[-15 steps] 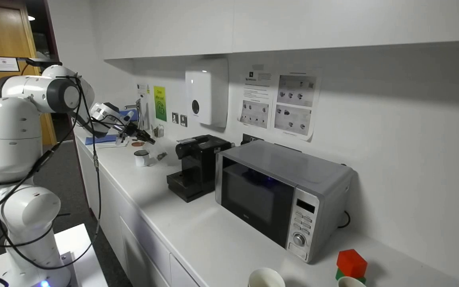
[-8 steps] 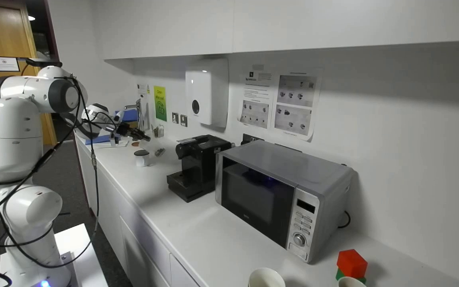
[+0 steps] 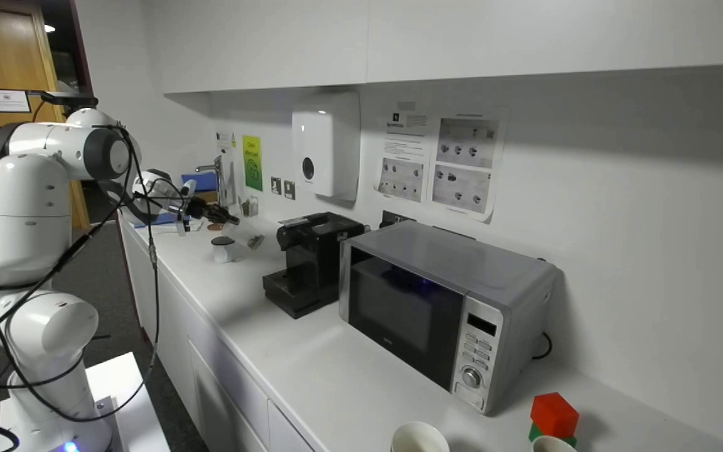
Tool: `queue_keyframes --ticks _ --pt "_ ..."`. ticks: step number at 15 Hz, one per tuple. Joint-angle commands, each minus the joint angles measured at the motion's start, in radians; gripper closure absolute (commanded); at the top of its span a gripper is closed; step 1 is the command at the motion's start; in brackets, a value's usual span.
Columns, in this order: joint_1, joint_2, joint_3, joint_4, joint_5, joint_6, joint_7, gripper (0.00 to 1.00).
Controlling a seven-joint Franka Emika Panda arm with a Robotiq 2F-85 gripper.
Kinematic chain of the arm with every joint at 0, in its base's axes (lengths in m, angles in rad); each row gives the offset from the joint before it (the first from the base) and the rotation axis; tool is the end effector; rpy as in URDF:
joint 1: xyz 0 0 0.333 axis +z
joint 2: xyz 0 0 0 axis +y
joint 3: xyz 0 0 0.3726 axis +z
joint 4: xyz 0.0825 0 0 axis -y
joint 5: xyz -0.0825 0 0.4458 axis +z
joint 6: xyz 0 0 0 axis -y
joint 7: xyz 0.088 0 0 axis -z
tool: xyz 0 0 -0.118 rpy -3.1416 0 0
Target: Take the mug from the coffee maker and put it on the counter, and pour the content from the transparent cup into the mug
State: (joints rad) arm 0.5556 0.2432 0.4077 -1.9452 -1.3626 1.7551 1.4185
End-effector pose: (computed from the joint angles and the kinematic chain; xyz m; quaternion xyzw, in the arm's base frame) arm 0.4659 0.4733 0.4073 0.8230 0.0592 0.4496 0.3420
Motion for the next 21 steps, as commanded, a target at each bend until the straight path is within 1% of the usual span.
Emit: queue_keyframes --ticks 1,11,21 --pt "0.025 0.039 0.004 0.036 -0.075 -0.092 -0.004 0.98" --pt "0.097 0.139 -0.006 0.117 -0.135 -0.209 -0.029 0.98" --pt "0.17 0.203 -0.027 0.188 -0.195 -0.316 -0.027 0.98"
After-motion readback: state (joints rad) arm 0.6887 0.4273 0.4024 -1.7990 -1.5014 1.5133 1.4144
